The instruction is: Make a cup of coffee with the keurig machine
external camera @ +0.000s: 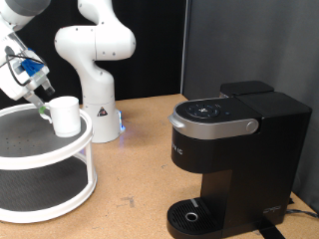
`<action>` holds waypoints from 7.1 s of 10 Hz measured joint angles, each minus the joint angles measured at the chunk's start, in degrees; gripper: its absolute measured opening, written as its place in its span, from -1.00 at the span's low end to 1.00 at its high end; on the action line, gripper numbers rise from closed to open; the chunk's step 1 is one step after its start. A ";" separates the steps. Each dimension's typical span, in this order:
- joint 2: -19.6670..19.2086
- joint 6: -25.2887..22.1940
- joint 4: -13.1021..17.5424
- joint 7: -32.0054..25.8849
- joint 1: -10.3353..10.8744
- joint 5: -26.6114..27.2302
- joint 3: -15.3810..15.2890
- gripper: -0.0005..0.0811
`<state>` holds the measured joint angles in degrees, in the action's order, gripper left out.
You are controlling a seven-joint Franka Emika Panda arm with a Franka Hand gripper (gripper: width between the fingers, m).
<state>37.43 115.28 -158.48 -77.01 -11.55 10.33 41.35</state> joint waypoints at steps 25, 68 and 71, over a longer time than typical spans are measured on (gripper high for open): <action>3.44 -16.31 4.92 2.57 -0.02 -1.29 -1.07 -0.83; -48.28 38.42 14.73 -7.18 28.98 73.90 -29.81 -0.83; -48.34 38.42 14.88 -9.27 28.98 76.65 -30.52 -0.83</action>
<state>-10.91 153.70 -143.60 -86.29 17.43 86.99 10.82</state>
